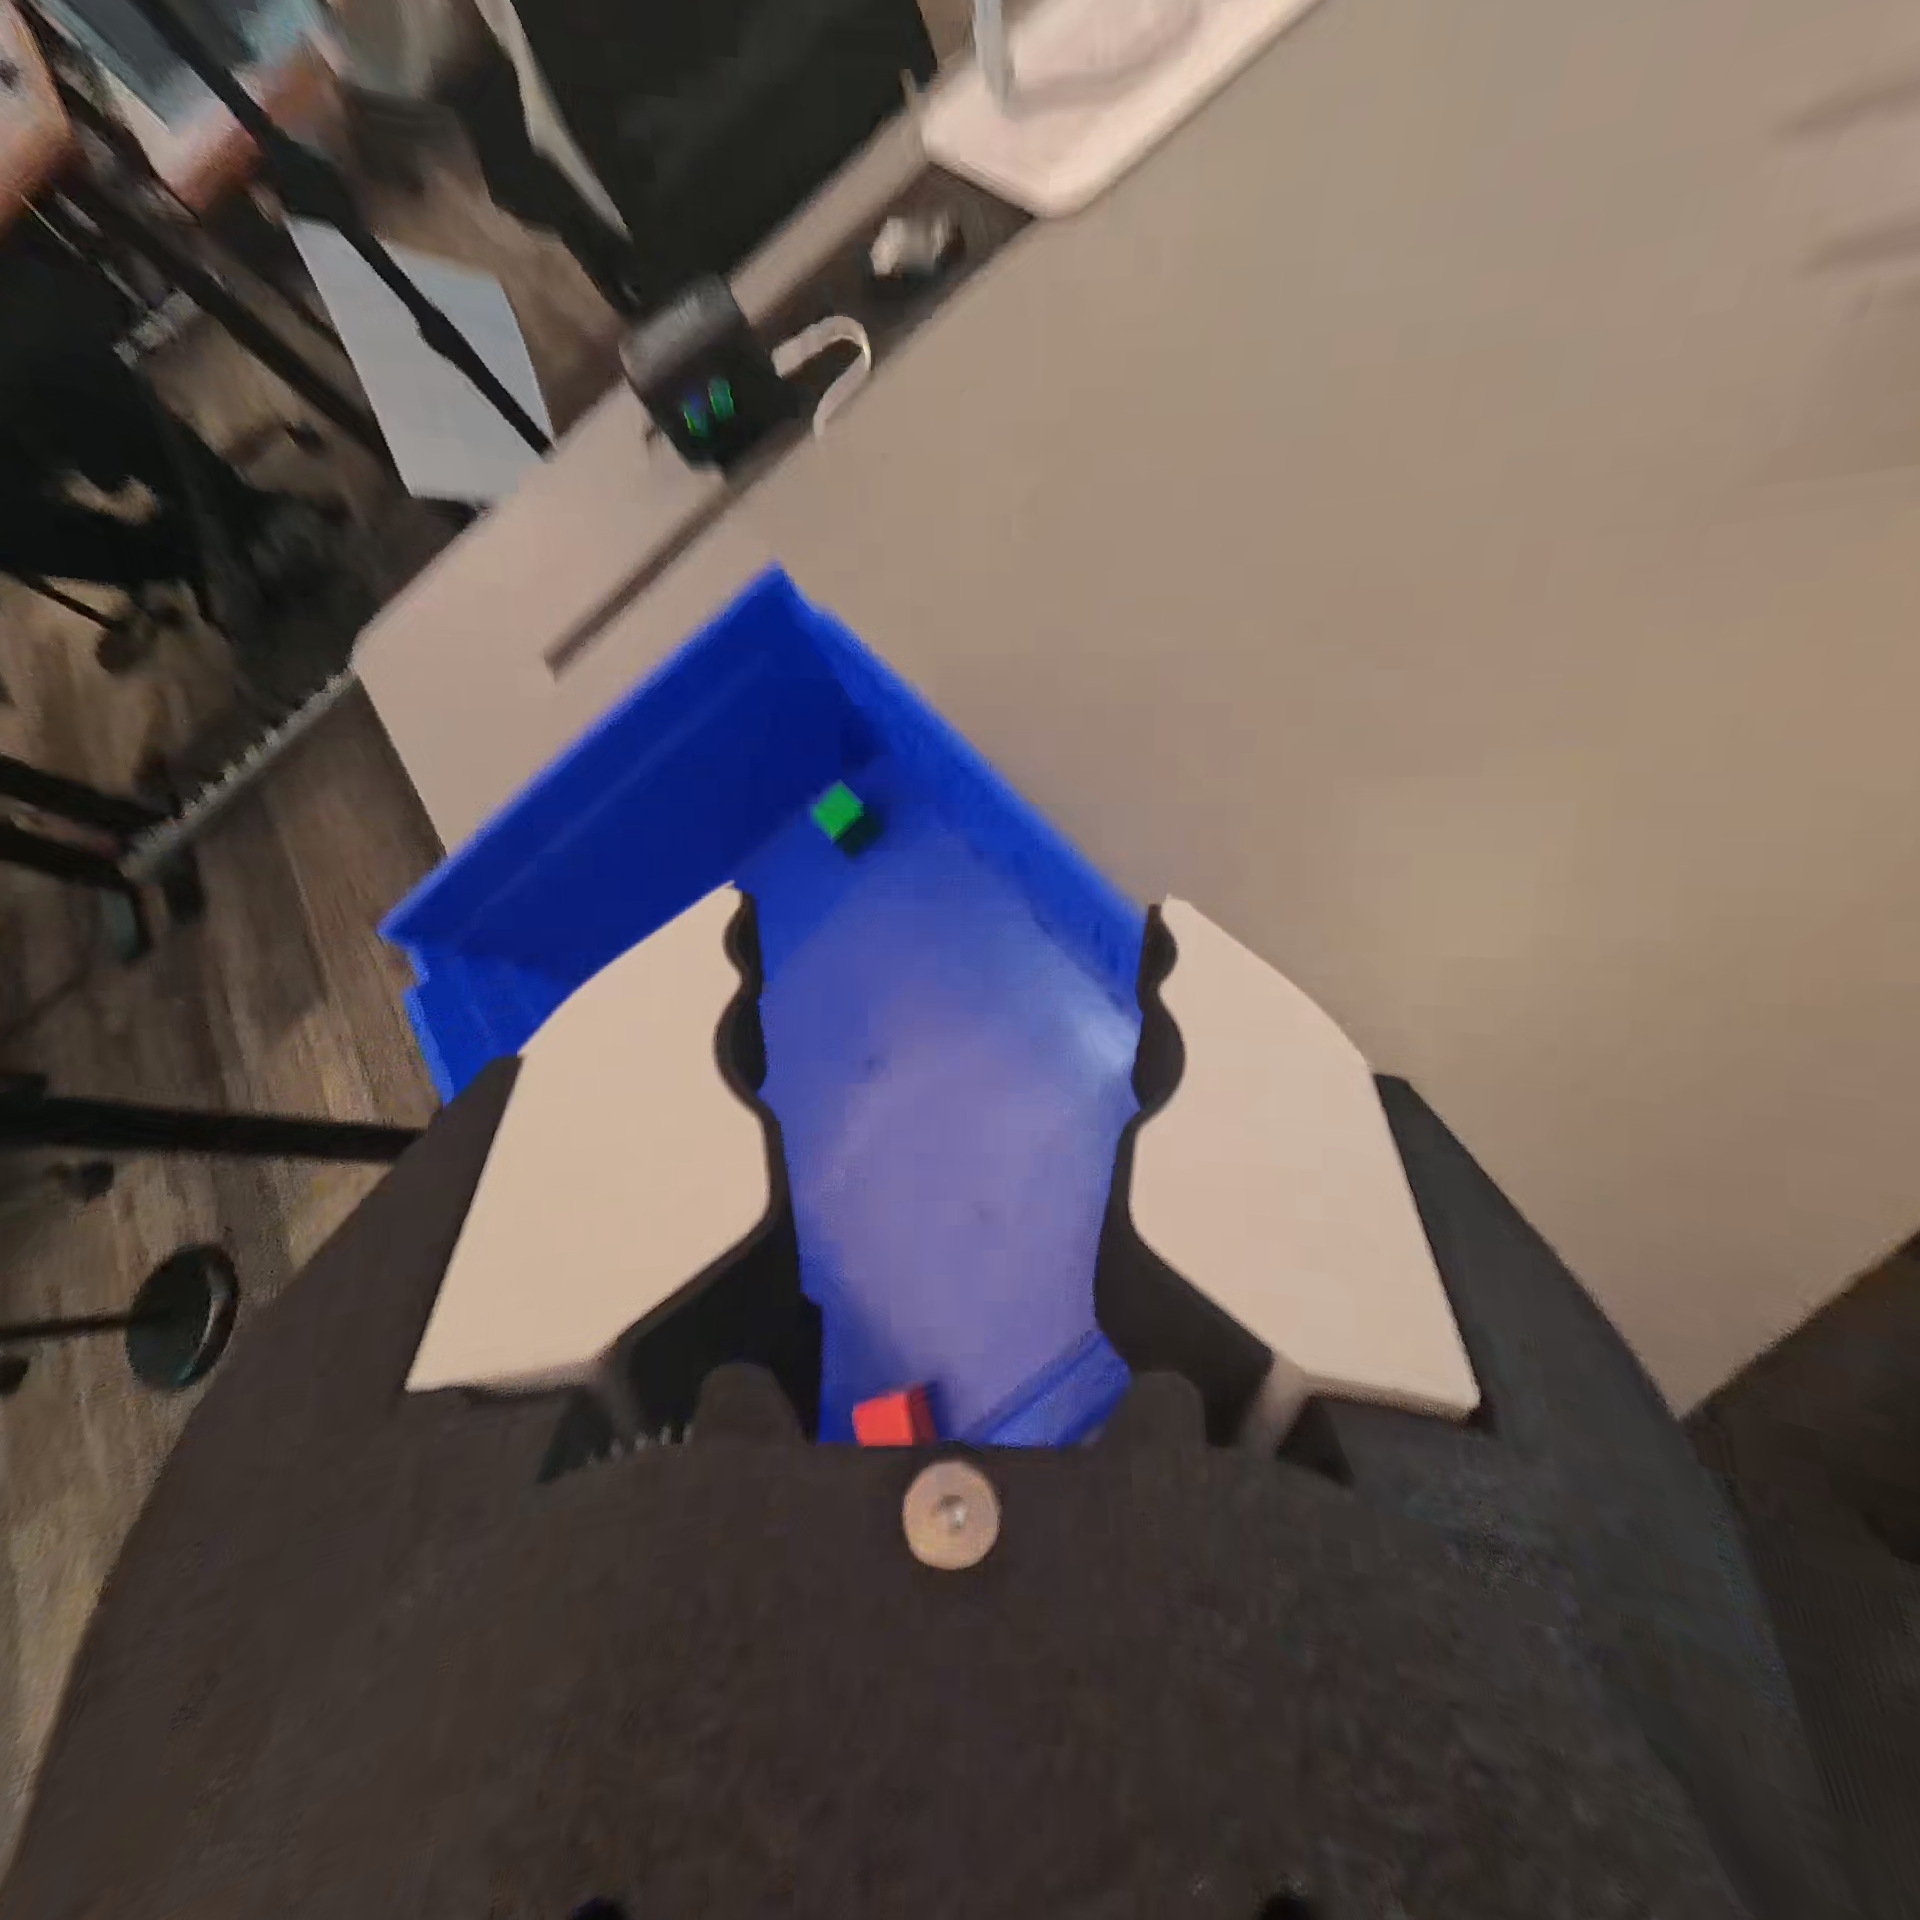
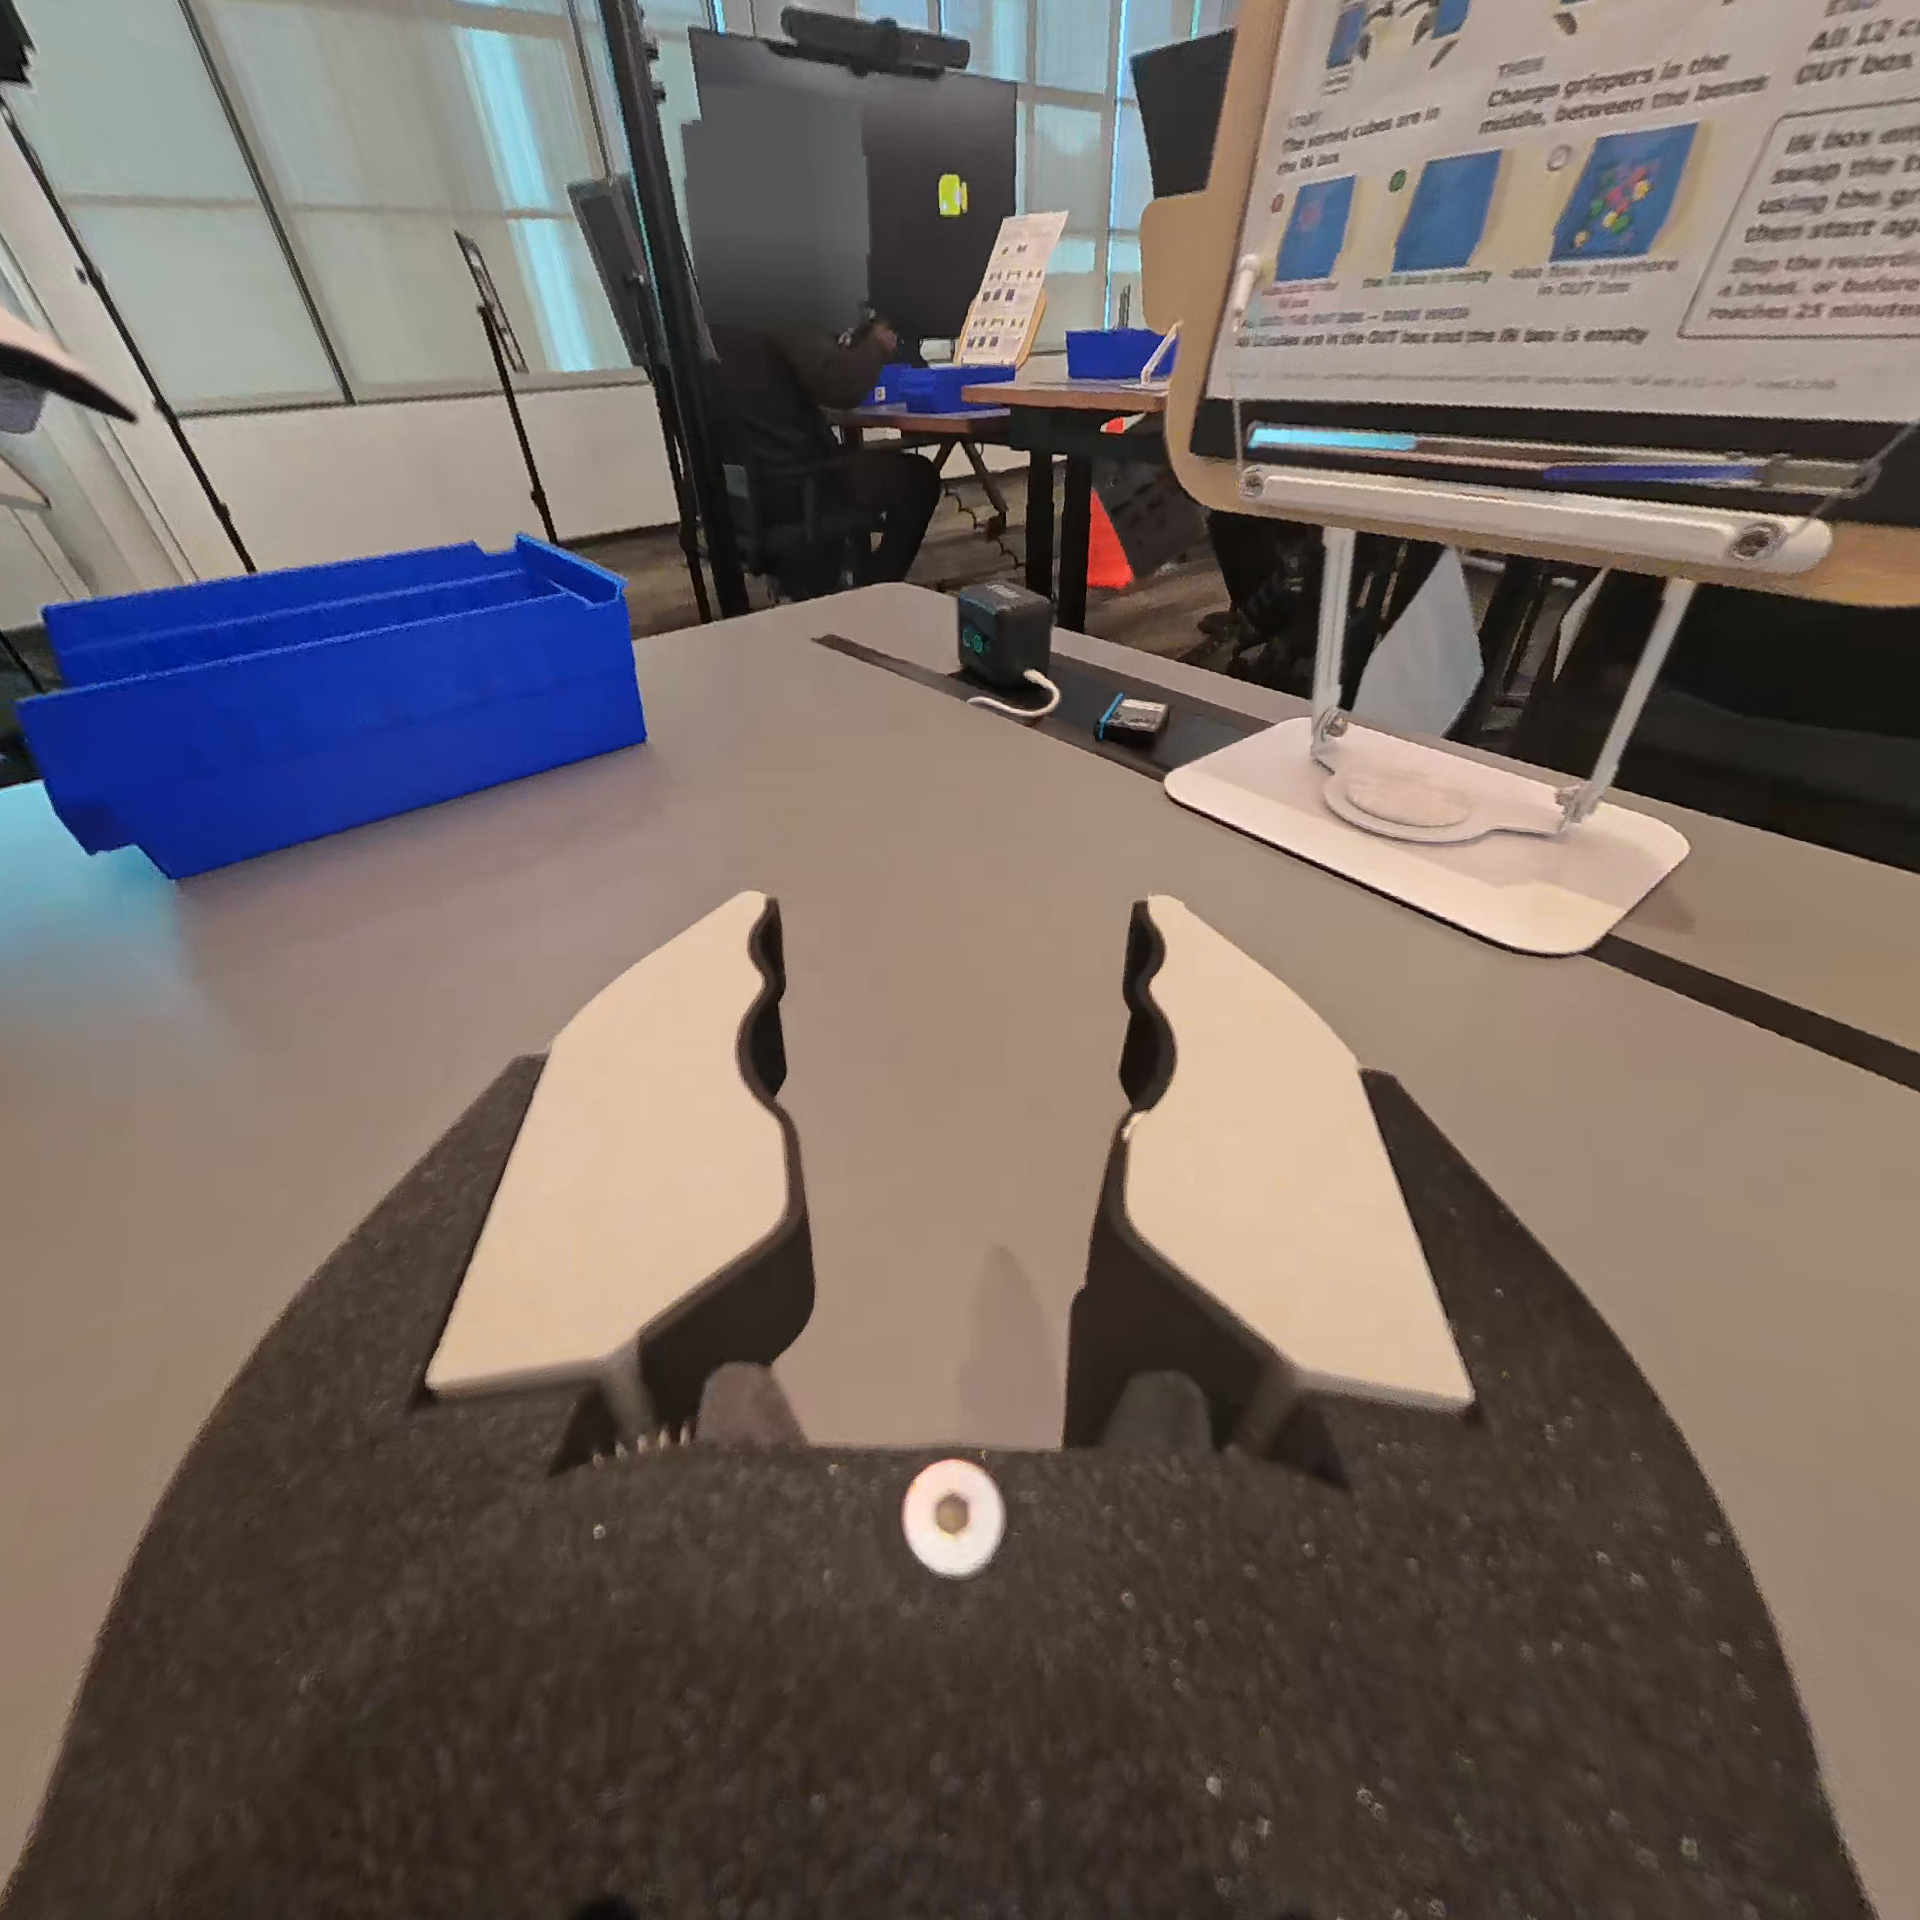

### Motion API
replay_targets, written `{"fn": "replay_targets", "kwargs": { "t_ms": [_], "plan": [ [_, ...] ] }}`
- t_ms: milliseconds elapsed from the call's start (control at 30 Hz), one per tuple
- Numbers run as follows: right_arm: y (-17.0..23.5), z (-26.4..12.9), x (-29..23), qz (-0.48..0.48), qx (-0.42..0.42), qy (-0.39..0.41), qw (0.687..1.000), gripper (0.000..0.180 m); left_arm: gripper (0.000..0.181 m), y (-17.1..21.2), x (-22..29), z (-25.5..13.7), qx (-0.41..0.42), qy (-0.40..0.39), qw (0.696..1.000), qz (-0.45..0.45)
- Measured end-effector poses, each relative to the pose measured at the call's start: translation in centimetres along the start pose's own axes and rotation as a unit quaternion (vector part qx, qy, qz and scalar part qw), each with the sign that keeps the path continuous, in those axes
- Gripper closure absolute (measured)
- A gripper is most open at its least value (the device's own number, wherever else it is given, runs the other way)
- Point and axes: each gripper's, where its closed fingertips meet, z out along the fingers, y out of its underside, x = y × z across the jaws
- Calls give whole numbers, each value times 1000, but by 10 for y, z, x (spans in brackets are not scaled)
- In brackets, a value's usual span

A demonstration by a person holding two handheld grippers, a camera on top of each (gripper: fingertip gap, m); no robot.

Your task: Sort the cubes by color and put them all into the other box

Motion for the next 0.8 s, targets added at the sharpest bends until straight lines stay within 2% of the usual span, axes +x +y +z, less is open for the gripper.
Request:
{"fn": "replay_targets", "kwargs": {
  "t_ms": [233,367,467,567,633,800],
  "plan": [
    [-13,17,-27,-8,-37,-18,999,116,108,70,8,20,-96,121,988,23],
    [-22,28,-38,-17,-52,-18,998,116,108,80,-12,40,-101,77,992,1],
    [-28,38,-45,-13,-57,-21,998,116,109,72,-38,61,-65,8,996,-61],
    [-31,50,-53,-17,-65,-27,997,117,112,58,-58,87,-22,-27,989,-141],
    [-32,56,-57,-23,-72,-31,997,117,113,56,-73,105,-22,-43,981,-186],
    [-31,61,-63,-30,-79,-33,996,117,112,56,-78,156,-42,-8,961,-274]
  ]
}}
